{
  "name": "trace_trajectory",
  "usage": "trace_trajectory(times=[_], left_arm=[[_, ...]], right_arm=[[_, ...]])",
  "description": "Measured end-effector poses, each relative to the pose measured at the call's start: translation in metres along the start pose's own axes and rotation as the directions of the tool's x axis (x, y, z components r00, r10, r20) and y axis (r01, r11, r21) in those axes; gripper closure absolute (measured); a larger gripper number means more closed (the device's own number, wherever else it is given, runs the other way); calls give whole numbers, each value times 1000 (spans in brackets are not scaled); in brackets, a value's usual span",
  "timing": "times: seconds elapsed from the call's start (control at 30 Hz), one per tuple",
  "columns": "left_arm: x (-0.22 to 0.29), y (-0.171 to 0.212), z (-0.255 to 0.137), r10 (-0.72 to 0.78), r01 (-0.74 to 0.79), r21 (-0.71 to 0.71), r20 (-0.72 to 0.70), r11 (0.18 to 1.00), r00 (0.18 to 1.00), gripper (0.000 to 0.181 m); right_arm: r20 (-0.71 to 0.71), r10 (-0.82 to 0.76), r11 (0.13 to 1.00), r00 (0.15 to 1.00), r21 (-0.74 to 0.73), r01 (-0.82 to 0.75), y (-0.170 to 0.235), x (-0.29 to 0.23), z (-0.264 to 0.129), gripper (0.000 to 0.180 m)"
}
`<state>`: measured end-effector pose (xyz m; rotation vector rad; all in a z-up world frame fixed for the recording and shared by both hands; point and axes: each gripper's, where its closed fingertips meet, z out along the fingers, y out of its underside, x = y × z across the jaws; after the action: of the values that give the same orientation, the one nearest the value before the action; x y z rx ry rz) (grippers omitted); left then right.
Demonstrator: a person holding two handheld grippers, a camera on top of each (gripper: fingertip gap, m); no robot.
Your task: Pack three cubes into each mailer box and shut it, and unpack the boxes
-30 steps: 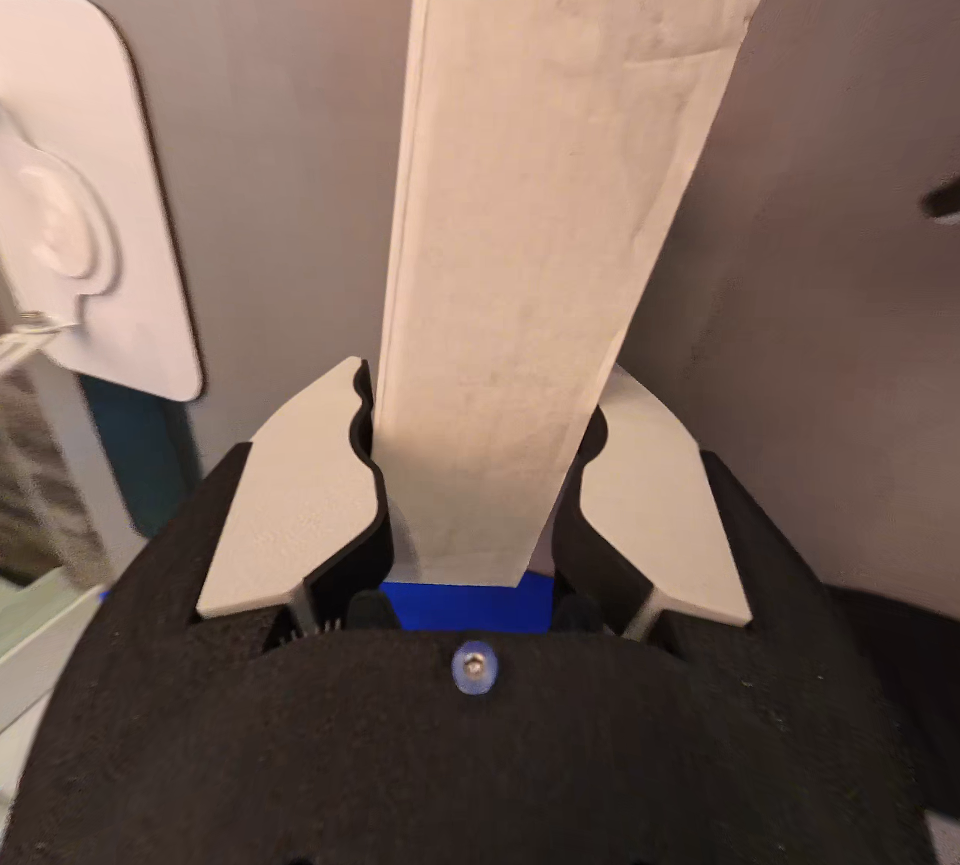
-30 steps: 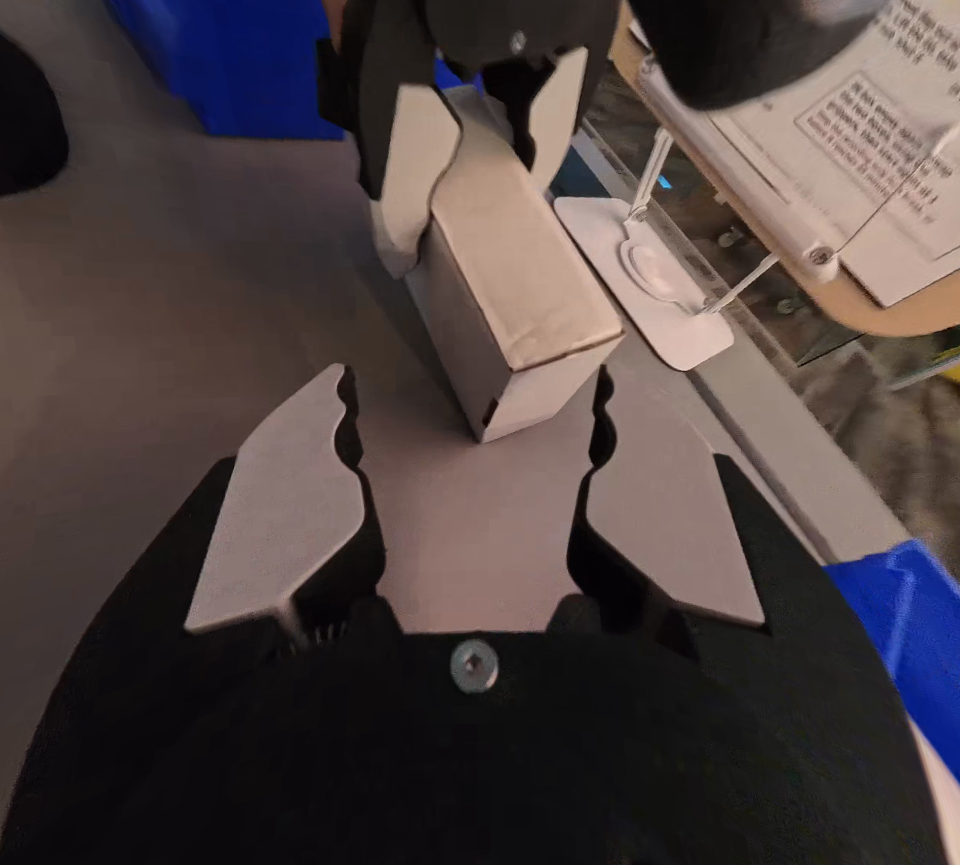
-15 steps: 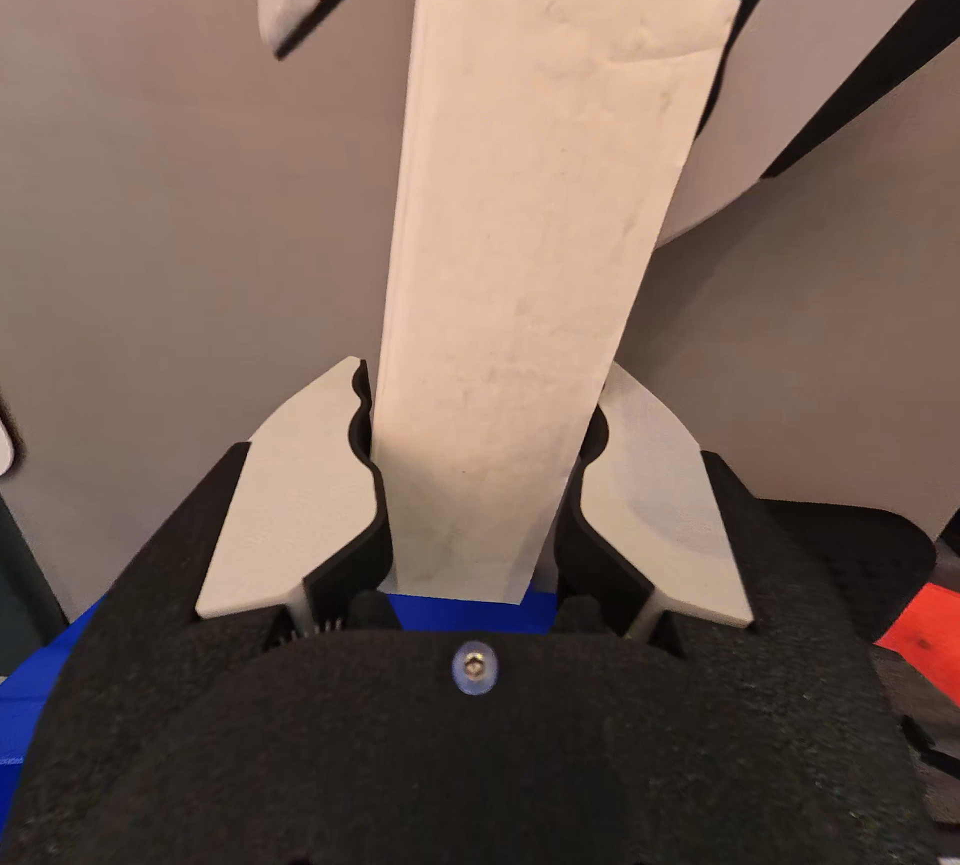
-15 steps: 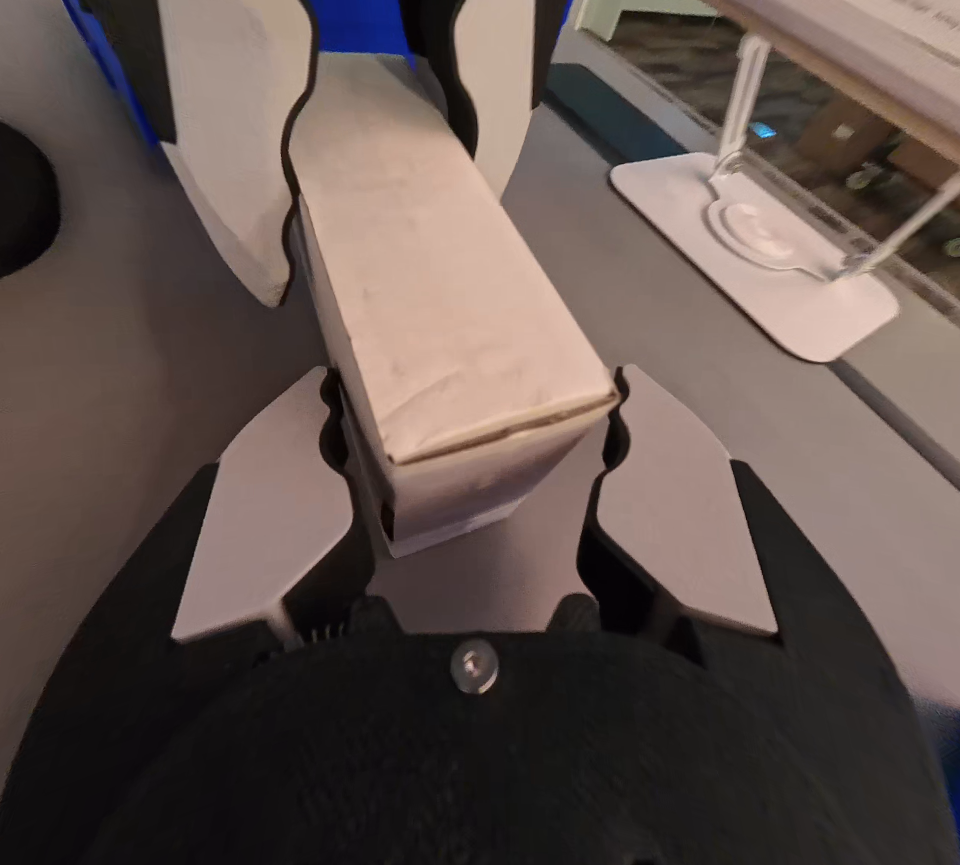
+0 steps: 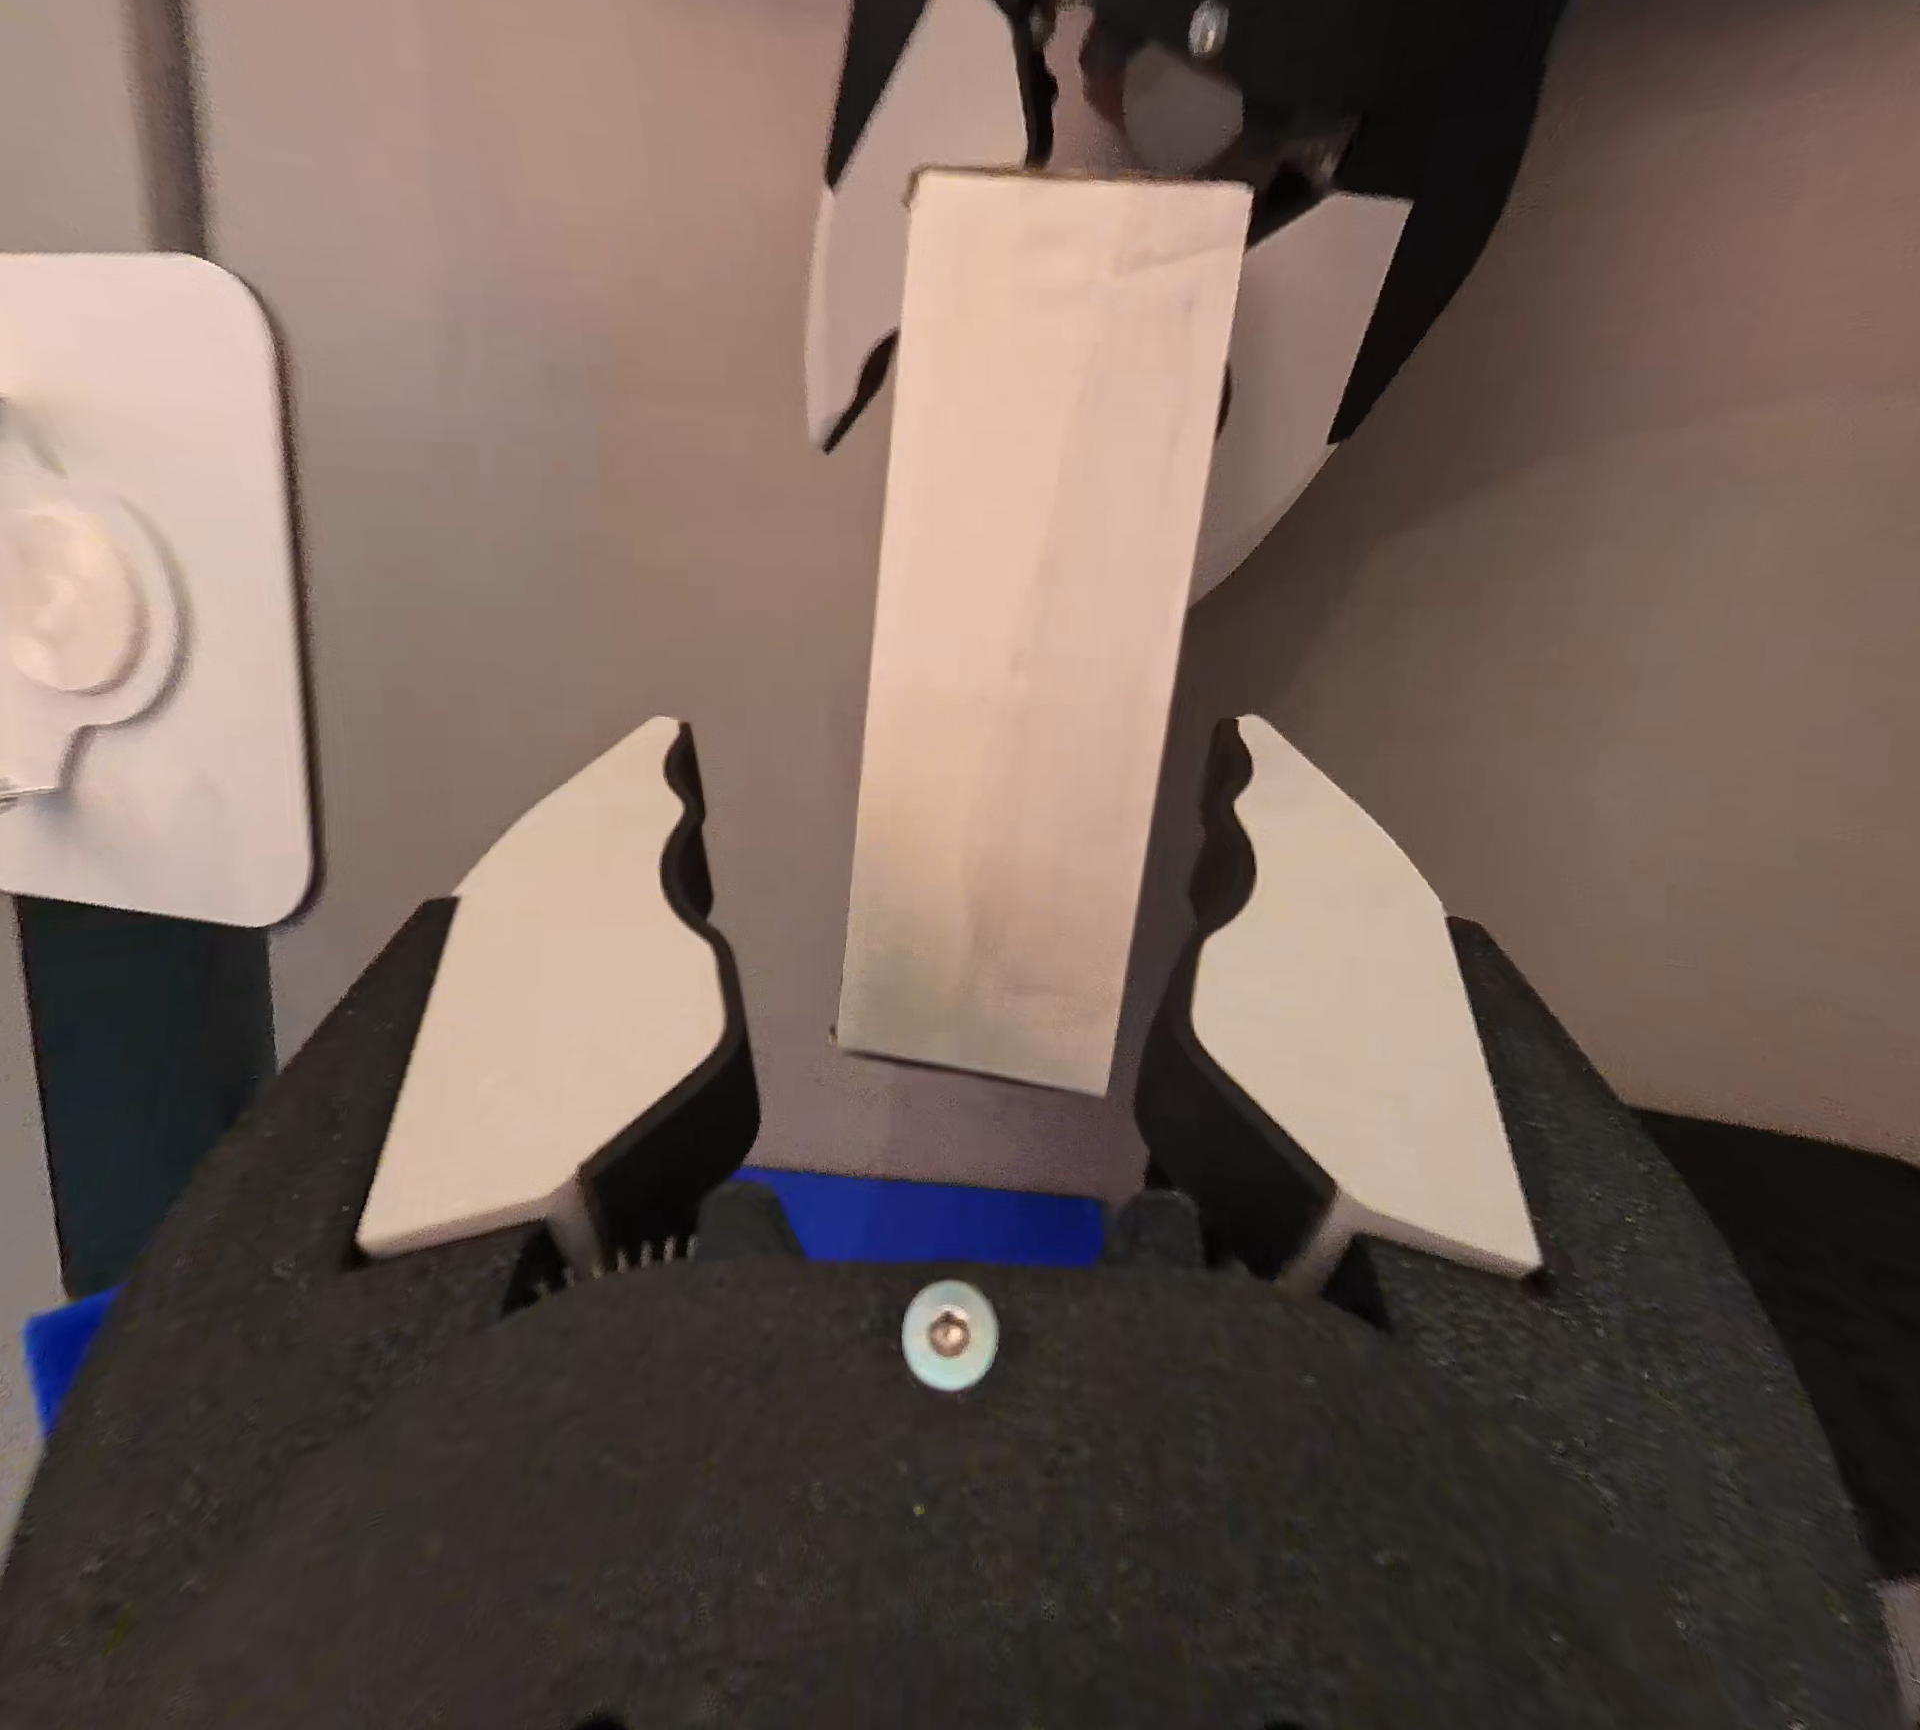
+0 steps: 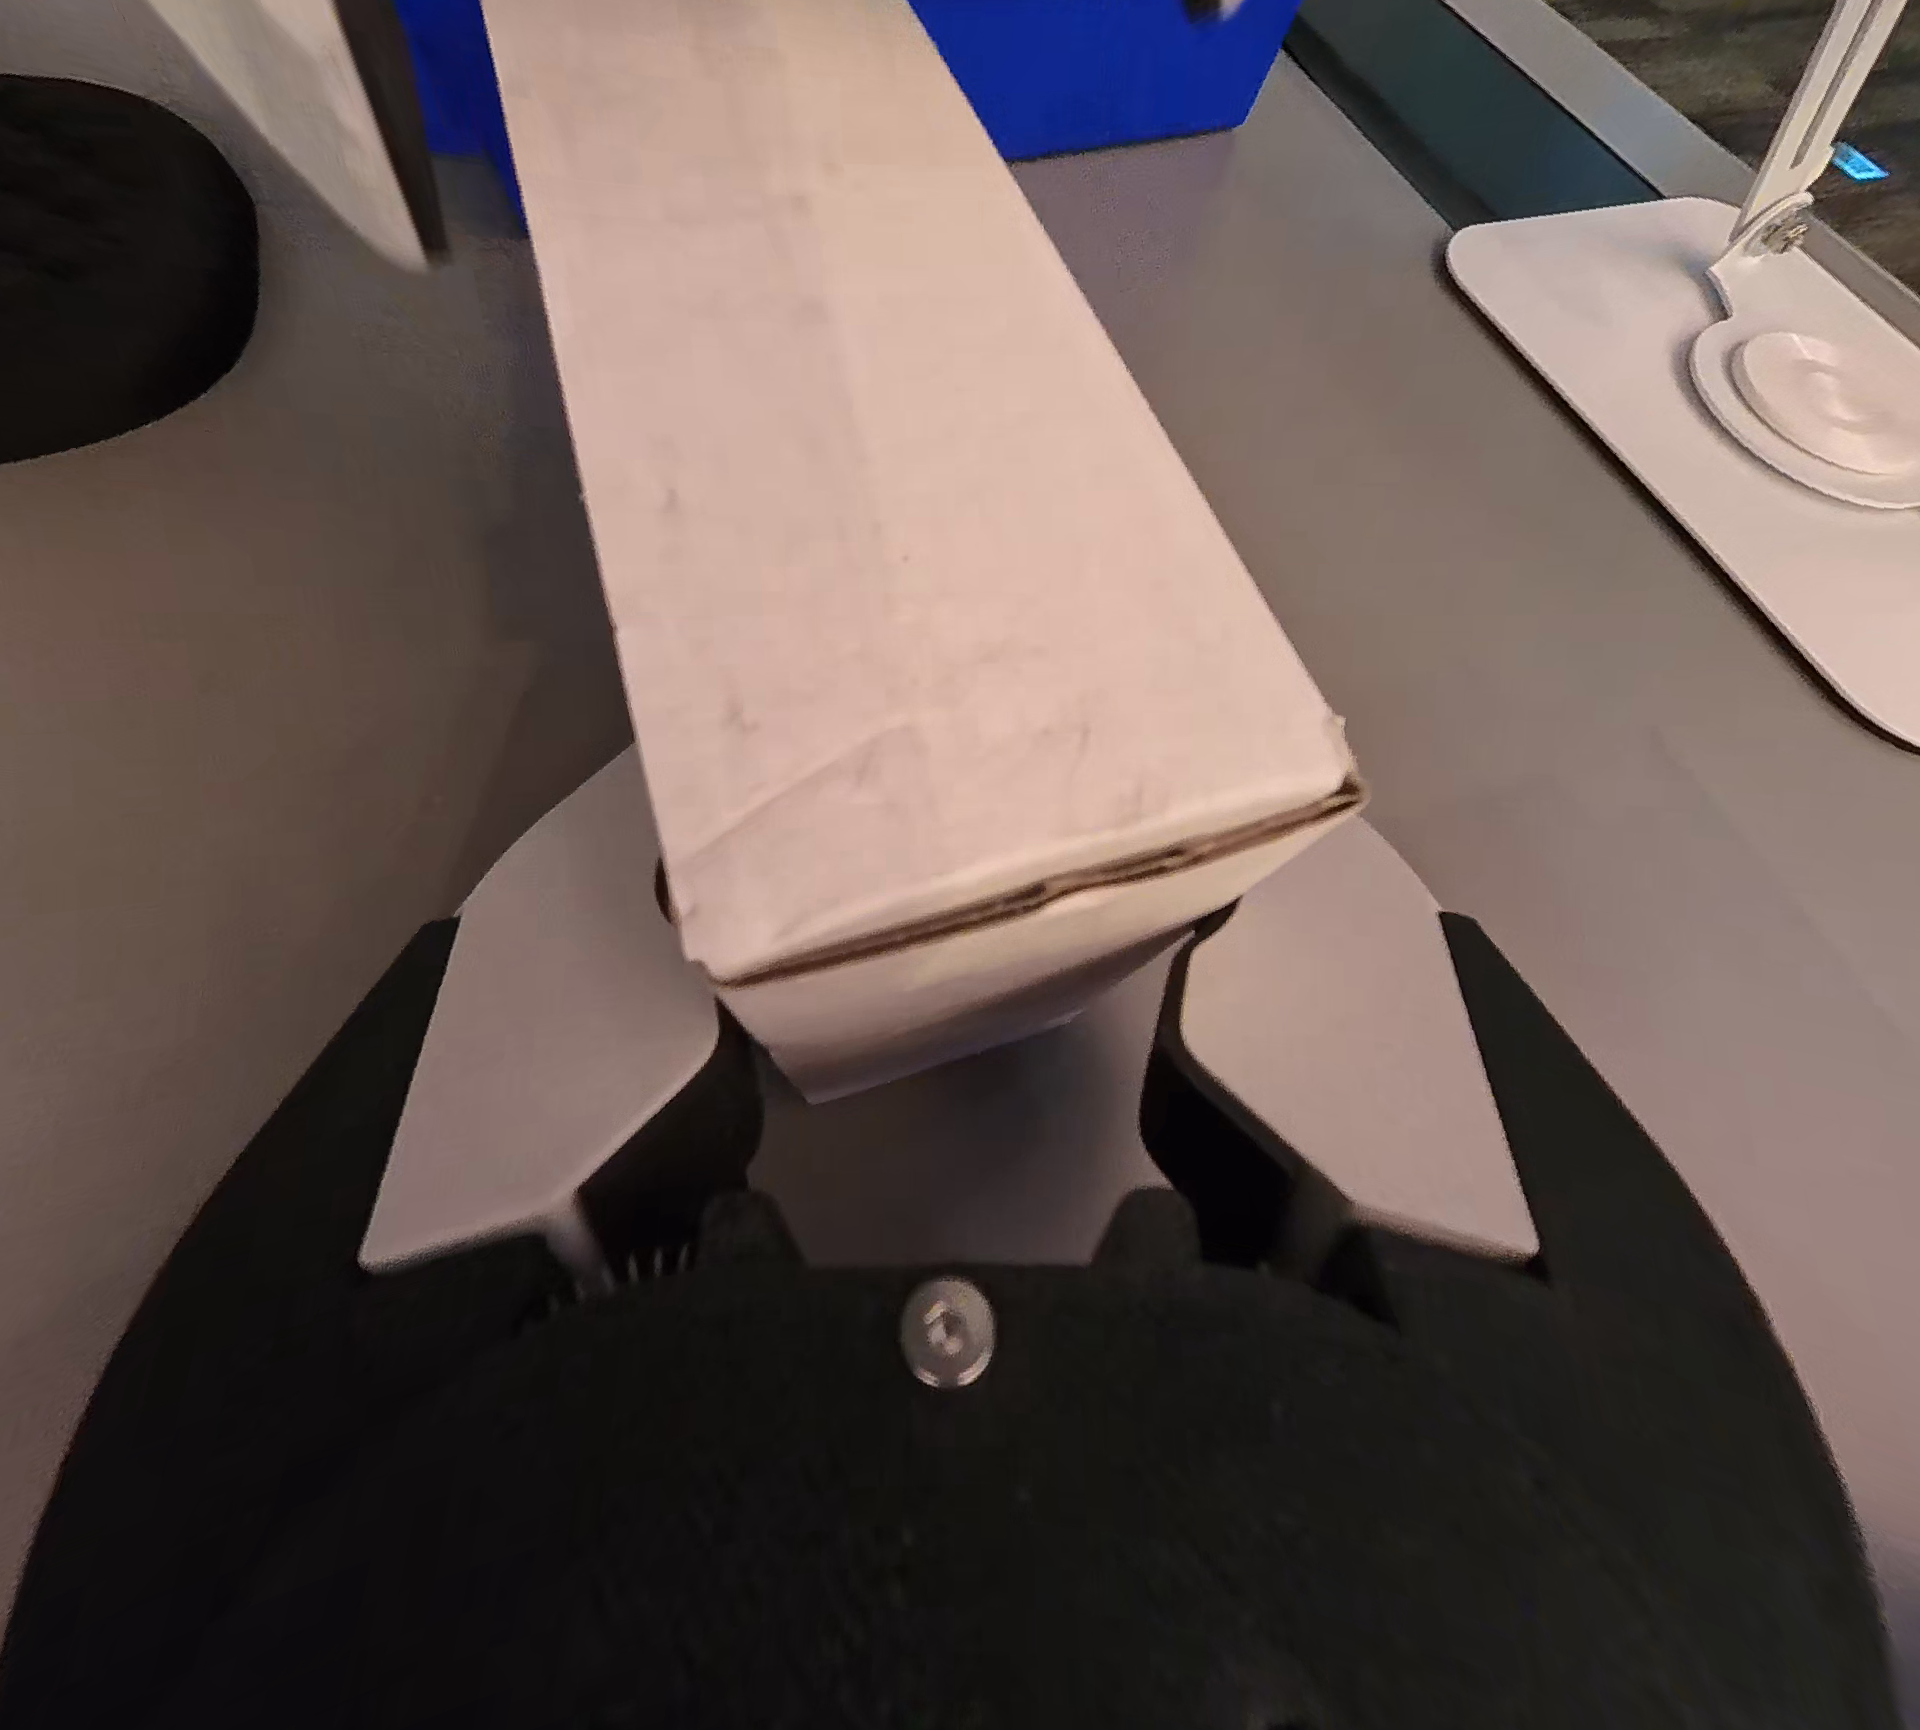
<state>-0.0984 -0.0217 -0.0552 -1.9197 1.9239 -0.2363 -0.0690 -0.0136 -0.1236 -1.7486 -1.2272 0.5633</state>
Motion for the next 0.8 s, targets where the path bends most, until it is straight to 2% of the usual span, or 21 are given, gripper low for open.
trace_trajectory(times=[0.07,0.17,0.33,0.43,0.53,0.63,0.7,0.8], left_arm=[[0,-8,-16,-40,37,126,24,991,999,91],[-9,-18,-35,-131,102,336,66,936,989,100],[-22,-29,-70,-231,123,598,108,792,967,90],[-30,-32,-102,-293,58,724,203,687,934,92],[-37,-28,-138,-387,-68,820,340,569,857,94],[-33,-22,-167,-443,-234,859,446,455,778,113],[-31,-19,-162,-445,-201,856,431,476,785,114],[-24,-17,-139,-389,-145,812,418,566,821,122]], right_arm=[[7,5,1000,1000,1,-5,0,0,0,86],[-4,3,1000,1000,12,-3,-1,1,-1,85],[-24,-10,1000,1000,26,11,-3,2,-3,86],[-3,-11,999,1000,32,11,-3,0,-4,89],[7,1,1000,1000,30,-1,-2,0,-5,90],[2,-2,1000,1000,31,2,-2,0,-5,90],[-4,-13,999,1000,34,13,-2,0,-6,90],[-13,-21,999,1000,33,21,-2,-1,-6,90]])
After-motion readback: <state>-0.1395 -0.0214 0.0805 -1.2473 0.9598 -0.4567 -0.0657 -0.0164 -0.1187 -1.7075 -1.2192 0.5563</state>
